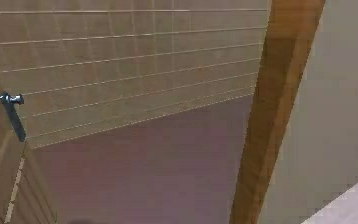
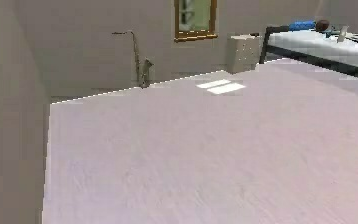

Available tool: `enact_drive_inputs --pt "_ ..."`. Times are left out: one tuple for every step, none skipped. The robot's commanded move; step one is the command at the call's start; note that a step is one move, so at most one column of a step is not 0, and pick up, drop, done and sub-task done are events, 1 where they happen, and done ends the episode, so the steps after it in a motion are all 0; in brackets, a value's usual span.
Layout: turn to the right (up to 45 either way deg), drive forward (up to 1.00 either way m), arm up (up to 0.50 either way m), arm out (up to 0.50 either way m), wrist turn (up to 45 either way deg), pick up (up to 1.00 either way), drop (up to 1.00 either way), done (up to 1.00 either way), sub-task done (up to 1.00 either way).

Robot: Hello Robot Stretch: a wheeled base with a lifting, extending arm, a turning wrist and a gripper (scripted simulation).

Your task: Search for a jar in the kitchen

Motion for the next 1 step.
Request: enact_drive_inputs --pt "-24.0 0.0 0.0 0.0 0.0 0.0 0.0 0.0 0.0"
